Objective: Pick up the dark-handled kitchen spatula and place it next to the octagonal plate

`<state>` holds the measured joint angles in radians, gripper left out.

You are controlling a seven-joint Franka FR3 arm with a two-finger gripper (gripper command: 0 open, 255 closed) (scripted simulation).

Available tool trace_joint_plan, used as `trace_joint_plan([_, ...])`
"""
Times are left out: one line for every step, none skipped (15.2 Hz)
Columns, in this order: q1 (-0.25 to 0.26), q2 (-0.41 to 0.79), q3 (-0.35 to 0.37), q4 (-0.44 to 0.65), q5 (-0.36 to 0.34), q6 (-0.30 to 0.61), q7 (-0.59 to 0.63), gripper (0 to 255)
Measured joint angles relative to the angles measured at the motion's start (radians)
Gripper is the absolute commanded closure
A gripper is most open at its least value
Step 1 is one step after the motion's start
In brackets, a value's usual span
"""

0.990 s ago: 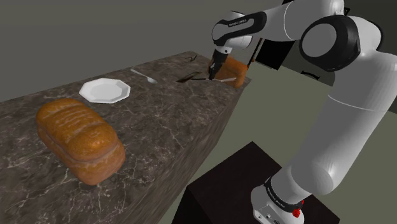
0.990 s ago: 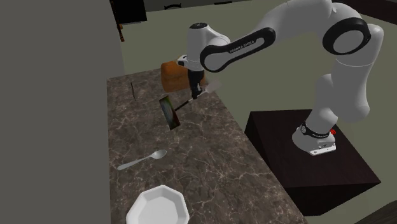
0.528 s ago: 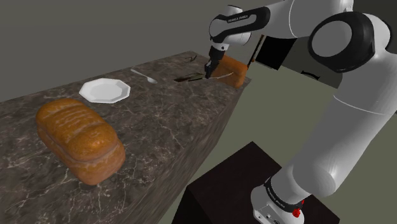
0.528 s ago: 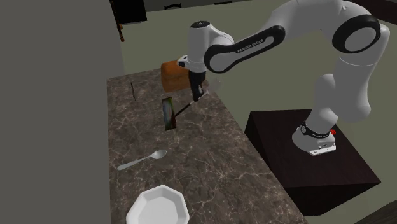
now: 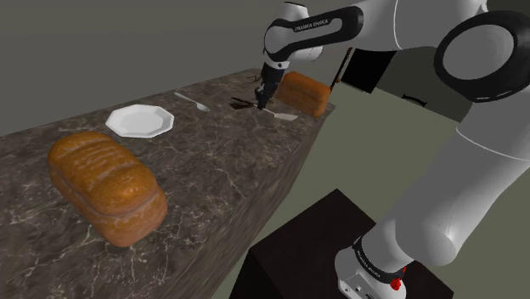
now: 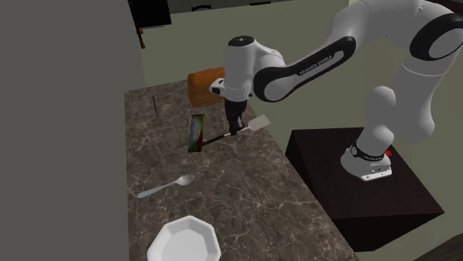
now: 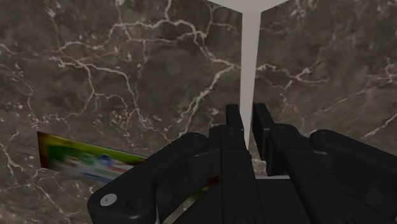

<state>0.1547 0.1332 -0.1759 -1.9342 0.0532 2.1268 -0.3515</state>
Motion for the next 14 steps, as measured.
trace_joint_plan([0.010,-0.006,0.007,-0.010,-0.003,0.005,0.019,255])
trace_joint_plan([0.025,-0.009,0.018,-0.014,-0.008,0.006,0.046,255])
trace_joint_plan([0.037,-0.009,0.027,-0.012,-0.010,0.006,0.068,255])
trace_joint_plan([0.053,-0.020,0.038,-0.025,-0.016,0.009,0.097,255])
trace_joint_plan([0.069,-0.016,0.050,-0.018,-0.019,0.005,0.126,255])
trace_joint_plan([0.080,-0.023,0.058,-0.024,-0.022,0.005,0.148,255])
trace_joint_plan([0.092,-0.015,0.067,-0.016,-0.024,0.005,0.170,255])
trace_joint_plan([0.105,-0.012,0.077,-0.010,-0.027,0.003,0.195,255])
trace_joint_plan([0.122,-0.008,0.090,-0.005,-0.031,0.003,0.225,255])
trace_joint_plan([0.134,-0.010,0.099,-0.010,-0.034,0.005,0.248,255])
trace_joint_plan([0.147,-0.004,0.108,-0.006,-0.036,0.008,0.272,255])
trace_joint_plan([0.158,-0.001,0.116,0.002,-0.039,0.003,0.292,255])
trace_joint_plan([0.169,0.006,0.125,0.011,-0.042,0.002,0.313,255])
trace_joint_plan([0.188,0.012,0.138,0.015,-0.046,0.004,0.347,255])
